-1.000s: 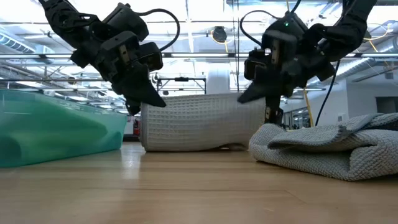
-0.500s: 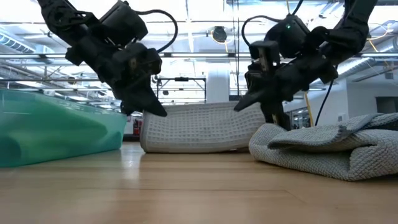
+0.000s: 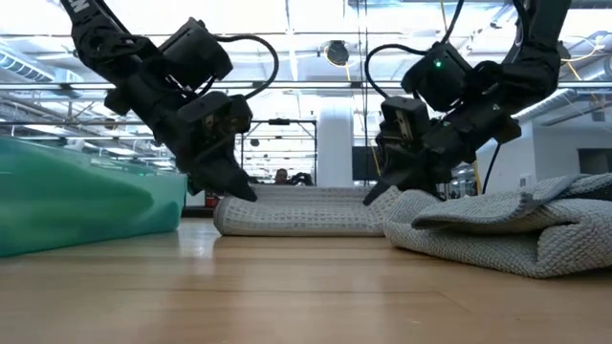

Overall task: Fold microfiber towels
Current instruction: Fold the top gray microfiber cloth

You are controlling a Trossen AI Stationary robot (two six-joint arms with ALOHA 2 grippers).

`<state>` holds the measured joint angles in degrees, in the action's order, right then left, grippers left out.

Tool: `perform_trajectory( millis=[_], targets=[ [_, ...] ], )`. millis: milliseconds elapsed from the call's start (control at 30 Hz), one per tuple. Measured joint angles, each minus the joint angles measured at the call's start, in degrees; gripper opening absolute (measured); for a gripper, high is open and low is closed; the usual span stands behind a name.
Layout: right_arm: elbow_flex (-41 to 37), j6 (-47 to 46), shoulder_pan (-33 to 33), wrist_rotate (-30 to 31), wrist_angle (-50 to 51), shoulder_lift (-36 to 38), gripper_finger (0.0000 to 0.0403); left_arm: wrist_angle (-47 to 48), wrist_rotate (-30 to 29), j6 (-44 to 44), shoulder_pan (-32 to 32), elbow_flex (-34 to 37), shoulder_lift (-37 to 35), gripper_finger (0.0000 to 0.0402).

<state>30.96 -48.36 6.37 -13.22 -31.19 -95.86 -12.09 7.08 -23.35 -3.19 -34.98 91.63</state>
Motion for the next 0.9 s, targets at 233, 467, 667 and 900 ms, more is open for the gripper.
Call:
perform_trajectory(
  millis=[233,467,667,900],
  targets=[
    [-0.21,-2.06,0.04,5.33,4.96,3.07,0.0067,3.35,-3.7,-1.27,-0.53,0.15,-0.39,0.007],
    [-0.15,-5.91,0.39,5.56,4.41,3.57,0.0141,1.65,-3.57,-1.39,-0.53,0.1,-1.52,0.0087],
    [0.04,-8.5,0.7,7.42,7.51,8.16,0.017,4.08,-3.58,-2.52,-0.53,-0.01,-7.1,0.0087],
    [-0.04,-13.36,0.71,7.46,14.84,14.26,0.0166,7.94,-5.64,-4.17,-0.9,-0.05,-14.43,0.0088]
  ],
)
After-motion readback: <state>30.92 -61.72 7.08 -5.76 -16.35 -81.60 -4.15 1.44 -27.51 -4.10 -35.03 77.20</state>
